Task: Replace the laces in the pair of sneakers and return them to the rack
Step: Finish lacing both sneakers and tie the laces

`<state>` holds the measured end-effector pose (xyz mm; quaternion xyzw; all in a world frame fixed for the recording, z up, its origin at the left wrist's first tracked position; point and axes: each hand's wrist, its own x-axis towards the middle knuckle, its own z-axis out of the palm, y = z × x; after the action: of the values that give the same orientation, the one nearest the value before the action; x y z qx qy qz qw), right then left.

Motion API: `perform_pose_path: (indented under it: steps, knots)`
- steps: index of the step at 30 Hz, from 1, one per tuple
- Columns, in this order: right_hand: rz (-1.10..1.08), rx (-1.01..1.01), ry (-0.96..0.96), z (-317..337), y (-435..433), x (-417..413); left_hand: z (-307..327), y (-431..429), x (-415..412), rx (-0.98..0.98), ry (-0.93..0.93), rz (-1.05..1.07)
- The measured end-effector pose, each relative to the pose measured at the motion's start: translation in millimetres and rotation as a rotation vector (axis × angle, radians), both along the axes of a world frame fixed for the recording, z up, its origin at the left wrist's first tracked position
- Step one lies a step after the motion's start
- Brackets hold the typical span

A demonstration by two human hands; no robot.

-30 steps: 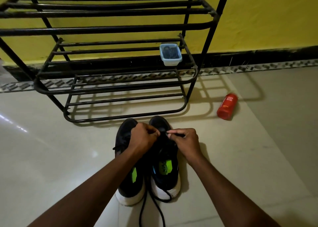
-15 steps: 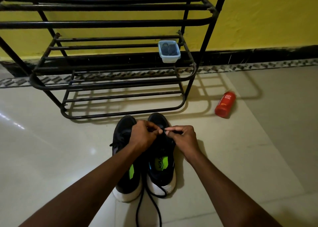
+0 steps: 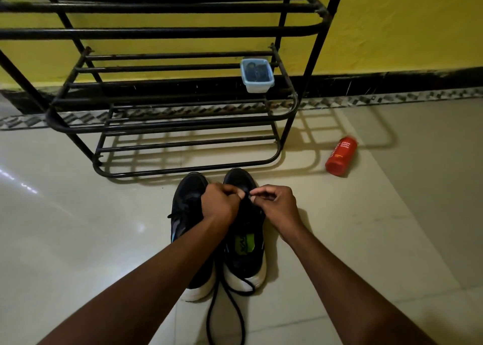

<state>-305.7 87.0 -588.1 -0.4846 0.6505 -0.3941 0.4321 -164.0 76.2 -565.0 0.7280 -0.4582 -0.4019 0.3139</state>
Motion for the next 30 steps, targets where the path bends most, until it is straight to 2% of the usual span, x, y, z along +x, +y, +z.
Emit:
perform_pose_path:
  steps: [10,17,24,30]
  knots:
    - [-0.003,0.011,0.005,0.8,-0.5,0.3,4.2,1.3,-1.6,-0.042,-0.149,-0.094]
    - [-0.013,-0.003,0.034,0.1,-0.8,0.7,0.4,14.8,-8.1,-0.219,-0.452,-0.274]
    - [-0.017,-0.010,0.020,-0.7,-0.4,0.3,6.7,12.0,-16.9,-0.094,-0.336,-0.095]
    - [-0.012,-0.010,0.041,2.2,0.3,0.2,10.0,14.1,-22.8,-0.099,-0.406,-0.076]
